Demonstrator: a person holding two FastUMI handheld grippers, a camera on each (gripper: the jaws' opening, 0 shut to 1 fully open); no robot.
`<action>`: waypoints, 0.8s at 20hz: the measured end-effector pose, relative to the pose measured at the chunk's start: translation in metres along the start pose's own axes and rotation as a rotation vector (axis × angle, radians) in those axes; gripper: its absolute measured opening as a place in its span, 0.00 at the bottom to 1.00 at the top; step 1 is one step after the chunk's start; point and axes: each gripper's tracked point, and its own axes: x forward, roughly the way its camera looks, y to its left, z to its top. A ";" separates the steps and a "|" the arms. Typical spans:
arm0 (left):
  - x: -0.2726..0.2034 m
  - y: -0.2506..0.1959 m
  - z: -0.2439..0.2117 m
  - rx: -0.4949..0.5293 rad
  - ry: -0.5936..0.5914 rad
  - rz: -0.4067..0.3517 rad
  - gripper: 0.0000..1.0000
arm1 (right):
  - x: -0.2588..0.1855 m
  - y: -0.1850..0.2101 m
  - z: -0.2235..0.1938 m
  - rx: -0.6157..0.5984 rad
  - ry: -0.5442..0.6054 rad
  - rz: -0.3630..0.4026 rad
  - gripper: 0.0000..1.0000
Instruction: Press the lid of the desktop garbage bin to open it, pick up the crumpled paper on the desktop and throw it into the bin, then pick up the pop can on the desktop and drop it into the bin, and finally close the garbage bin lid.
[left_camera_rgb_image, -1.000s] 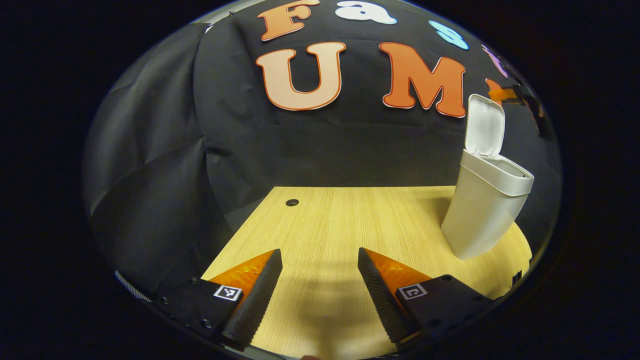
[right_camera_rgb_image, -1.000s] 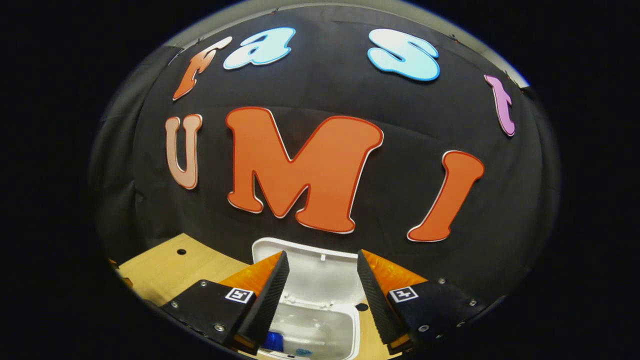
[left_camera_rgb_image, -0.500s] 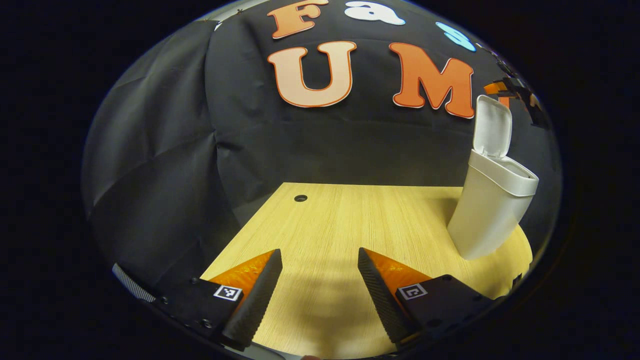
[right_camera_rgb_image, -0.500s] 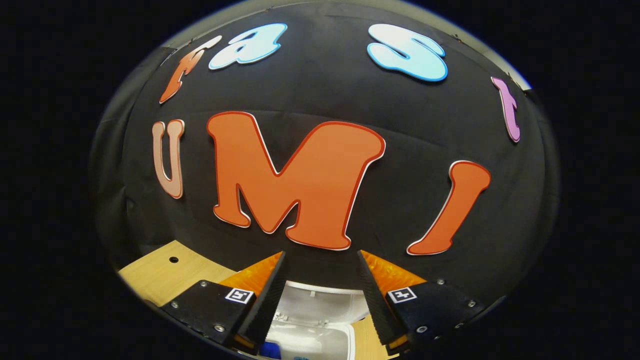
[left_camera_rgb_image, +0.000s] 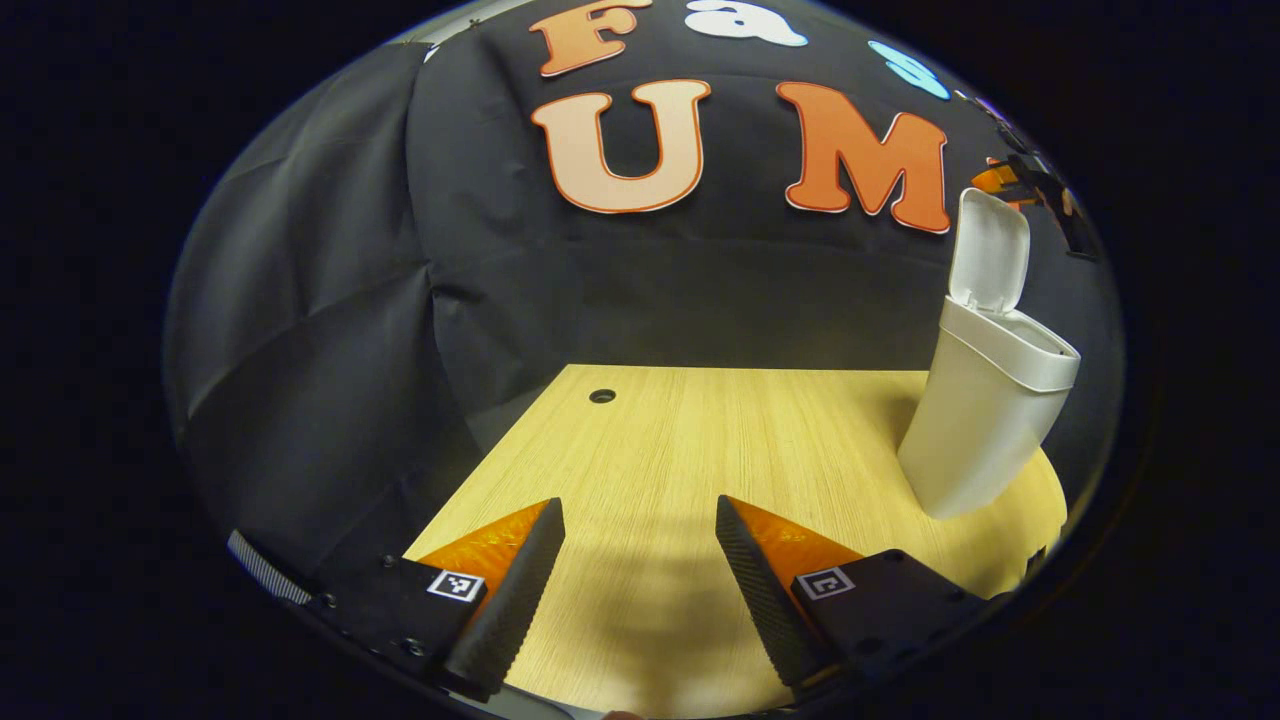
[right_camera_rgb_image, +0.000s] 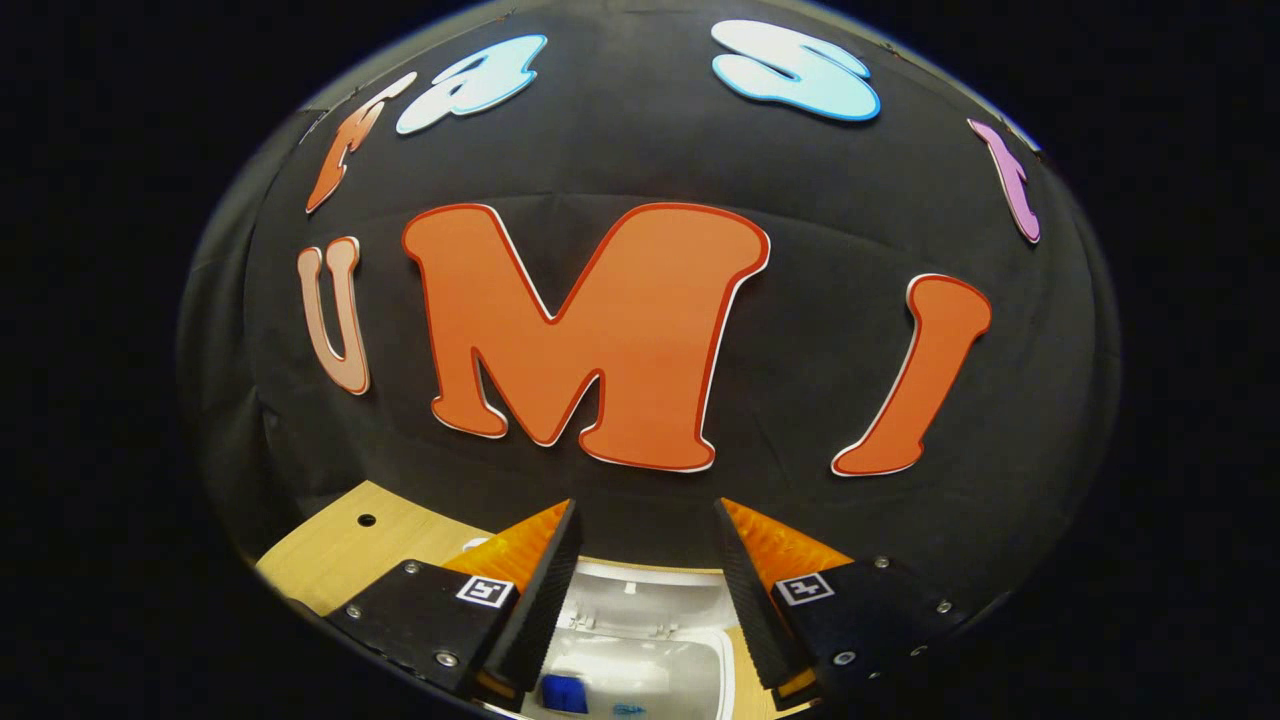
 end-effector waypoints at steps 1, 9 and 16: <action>0.003 -0.005 0.002 0.011 -0.001 -0.011 0.97 | -0.007 0.001 -0.005 0.012 0.005 0.009 0.80; 0.013 -0.039 0.006 0.084 -0.002 -0.117 0.97 | -0.050 0.014 -0.066 -0.032 0.080 0.053 0.80; 0.020 -0.060 0.008 0.135 0.004 -0.182 0.97 | -0.068 0.026 -0.111 -0.002 0.126 0.063 0.80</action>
